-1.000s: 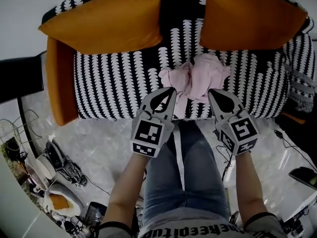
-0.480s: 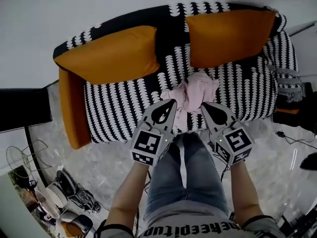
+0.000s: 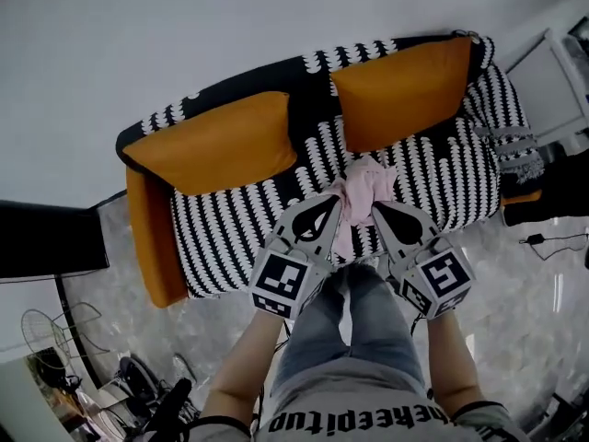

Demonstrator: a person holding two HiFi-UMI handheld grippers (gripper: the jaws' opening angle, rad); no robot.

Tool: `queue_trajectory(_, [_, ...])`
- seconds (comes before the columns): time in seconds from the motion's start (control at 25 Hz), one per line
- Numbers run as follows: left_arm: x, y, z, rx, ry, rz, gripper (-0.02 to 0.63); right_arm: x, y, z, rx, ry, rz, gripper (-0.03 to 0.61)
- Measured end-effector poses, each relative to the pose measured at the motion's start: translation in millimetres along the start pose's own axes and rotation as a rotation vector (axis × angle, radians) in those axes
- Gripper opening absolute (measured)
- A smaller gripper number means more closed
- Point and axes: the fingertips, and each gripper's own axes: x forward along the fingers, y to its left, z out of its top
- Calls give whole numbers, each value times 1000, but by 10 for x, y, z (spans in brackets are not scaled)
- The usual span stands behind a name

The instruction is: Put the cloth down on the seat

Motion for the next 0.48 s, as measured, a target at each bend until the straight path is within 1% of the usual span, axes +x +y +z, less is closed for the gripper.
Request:
queue_trajectory(0.2, [-201,-161,245,34,-50,-40,17,-178,227,226,-34,-52,-19,-2])
queue_trajectory(0.48, [-485,-311,476,72,-100,-77,17,-337,541,478,-94,-97,-30,-2])
